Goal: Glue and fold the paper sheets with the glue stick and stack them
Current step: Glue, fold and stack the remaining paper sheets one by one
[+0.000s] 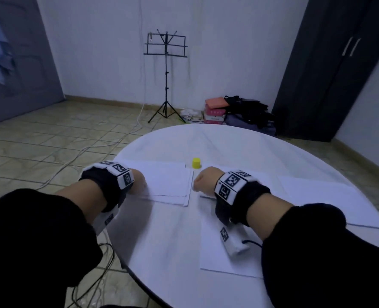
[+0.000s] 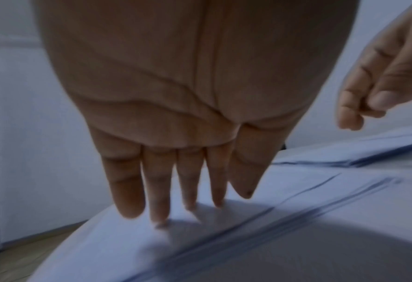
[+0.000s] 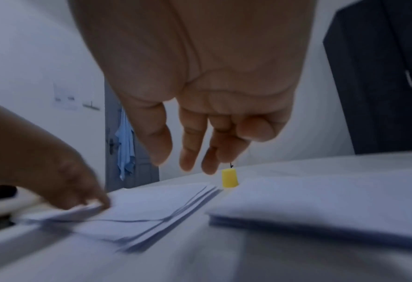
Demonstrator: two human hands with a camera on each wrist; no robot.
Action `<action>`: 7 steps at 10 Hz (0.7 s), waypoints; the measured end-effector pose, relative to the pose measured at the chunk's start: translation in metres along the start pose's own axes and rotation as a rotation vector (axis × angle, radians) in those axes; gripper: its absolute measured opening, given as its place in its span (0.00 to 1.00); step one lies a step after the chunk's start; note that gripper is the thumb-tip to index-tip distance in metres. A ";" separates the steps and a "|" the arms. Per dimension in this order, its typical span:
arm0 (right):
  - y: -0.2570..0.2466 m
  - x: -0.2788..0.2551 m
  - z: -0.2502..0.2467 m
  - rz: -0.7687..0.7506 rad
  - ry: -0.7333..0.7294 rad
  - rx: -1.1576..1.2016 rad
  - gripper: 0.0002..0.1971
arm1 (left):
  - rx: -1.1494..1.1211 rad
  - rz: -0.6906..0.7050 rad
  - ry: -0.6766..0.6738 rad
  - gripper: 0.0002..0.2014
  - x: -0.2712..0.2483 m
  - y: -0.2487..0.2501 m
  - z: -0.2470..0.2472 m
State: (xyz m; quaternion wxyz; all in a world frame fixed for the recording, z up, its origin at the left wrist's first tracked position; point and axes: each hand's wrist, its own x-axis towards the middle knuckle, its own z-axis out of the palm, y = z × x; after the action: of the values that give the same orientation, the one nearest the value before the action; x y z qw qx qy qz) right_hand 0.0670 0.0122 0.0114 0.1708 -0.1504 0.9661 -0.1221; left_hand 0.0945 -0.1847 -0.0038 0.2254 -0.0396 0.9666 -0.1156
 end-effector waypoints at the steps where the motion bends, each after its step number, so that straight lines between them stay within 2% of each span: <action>1: -0.018 0.049 0.004 0.003 -0.021 -0.154 0.18 | -0.032 0.011 -0.049 0.19 0.013 -0.009 0.005; 2: -0.030 0.074 0.007 0.012 -0.062 -0.279 0.32 | -0.127 -0.008 -0.020 0.18 0.015 -0.012 0.004; 5: -0.040 0.091 0.013 0.124 -0.120 -0.333 0.28 | -0.204 0.010 0.027 0.16 0.028 -0.017 0.006; 6: -0.042 0.084 0.009 0.091 -0.090 -0.329 0.24 | -0.200 0.006 0.041 0.16 0.025 -0.016 0.006; 7: -0.044 0.078 0.006 0.126 -0.044 -0.217 0.25 | -0.200 -0.004 0.014 0.16 0.020 -0.015 0.005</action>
State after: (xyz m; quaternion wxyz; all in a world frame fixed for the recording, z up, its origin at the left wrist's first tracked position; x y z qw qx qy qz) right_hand 0.0099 -0.0555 -0.0043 0.1818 -0.1096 0.9772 -0.0023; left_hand 0.0788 -0.2025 -0.0131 0.2134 -0.0632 0.9747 -0.0194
